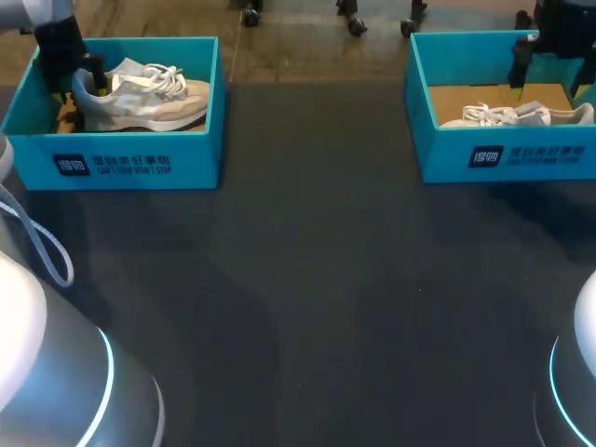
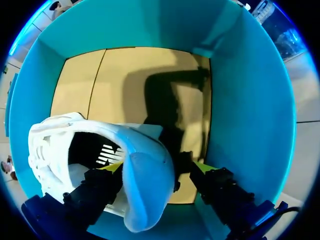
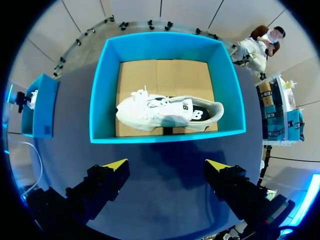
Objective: Take the shoe out of the shoebox, open the shoe tongue, remove and reinsert the insole, then place the shoe into the shoebox
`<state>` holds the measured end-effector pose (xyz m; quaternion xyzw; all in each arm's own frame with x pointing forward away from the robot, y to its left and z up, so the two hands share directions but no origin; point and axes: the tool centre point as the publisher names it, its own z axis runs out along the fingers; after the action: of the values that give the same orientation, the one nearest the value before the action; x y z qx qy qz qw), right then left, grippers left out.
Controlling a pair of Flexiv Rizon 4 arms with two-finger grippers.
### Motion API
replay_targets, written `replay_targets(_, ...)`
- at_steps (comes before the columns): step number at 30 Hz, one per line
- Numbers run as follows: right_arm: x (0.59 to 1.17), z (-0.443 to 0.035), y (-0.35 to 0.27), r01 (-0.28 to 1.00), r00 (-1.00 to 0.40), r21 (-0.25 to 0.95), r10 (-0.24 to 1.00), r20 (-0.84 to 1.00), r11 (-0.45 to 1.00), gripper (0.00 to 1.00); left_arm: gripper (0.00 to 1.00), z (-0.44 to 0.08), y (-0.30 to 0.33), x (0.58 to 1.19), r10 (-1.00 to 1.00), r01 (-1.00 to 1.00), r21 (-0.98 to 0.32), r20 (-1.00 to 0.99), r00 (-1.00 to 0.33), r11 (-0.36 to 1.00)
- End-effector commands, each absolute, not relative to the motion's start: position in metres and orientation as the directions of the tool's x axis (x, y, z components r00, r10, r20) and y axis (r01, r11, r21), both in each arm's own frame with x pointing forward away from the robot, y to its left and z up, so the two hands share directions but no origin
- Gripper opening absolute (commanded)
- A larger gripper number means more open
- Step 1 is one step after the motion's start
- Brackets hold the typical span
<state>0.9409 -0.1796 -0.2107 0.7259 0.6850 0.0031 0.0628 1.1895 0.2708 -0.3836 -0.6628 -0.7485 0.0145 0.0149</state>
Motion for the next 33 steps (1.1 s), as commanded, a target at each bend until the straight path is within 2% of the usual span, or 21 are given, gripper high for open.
replay_targets(1,0.941,-0.211,-0.18,0.994,0.062,0.096,0.995,-0.082,-0.054,1.0,0.75,-0.389,0.27,1.194,0.993,0.992,-0.045,0.009,-0.117,0.117)
replay_targets(5,0.941,-0.211,-0.18,0.994,0.062,0.096,0.995,-0.082,-0.054,1.0,0.66,-0.392,0.271,1.193,0.993,0.992,-0.048,0.017,-0.116,0.117)
replay_targets(7,0.941,-0.211,-0.18,0.994,0.062,0.096,0.995,-0.082,-0.054,1.0,0.52,-0.393,0.271,1.193,0.993,0.992,-0.044,0.02,-0.114,0.115)
replay_targets(9,0.941,-0.211,-0.18,0.994,0.062,0.096,0.995,-0.082,-0.054,1.0,0.46,-0.393,0.271,1.193,0.993,0.993,-0.039,0.023,-0.112,0.112)
replay_targets(10,0.941,-0.211,-0.18,0.994,0.062,0.096,0.995,-0.082,-0.054,1.0,0.34,-0.394,0.271,1.193,0.993,0.993,-0.034,0.026,-0.111,0.112)
replay_targets(11,0.941,-0.211,-0.18,0.994,0.062,0.096,0.995,-0.082,-0.054,1.0,0.14,-0.394,0.271,1.193,0.993,0.993,-0.033,0.028,-0.111,0.112)
replay_targets(12,0.941,-0.211,-0.18,0.994,0.062,0.096,0.995,-0.082,-0.054,1.0,0.0,-0.395,0.271,1.193,0.994,0.993,-0.031,0.032,-0.109,0.11)
replay_targets(33,0.941,-0.211,-0.18,0.994,0.062,0.096,0.995,-0.082,-0.054,1.0,0.0,-0.374,0.305,1.208,0.996,0.998,0.014,0.064,-0.069,0.068)
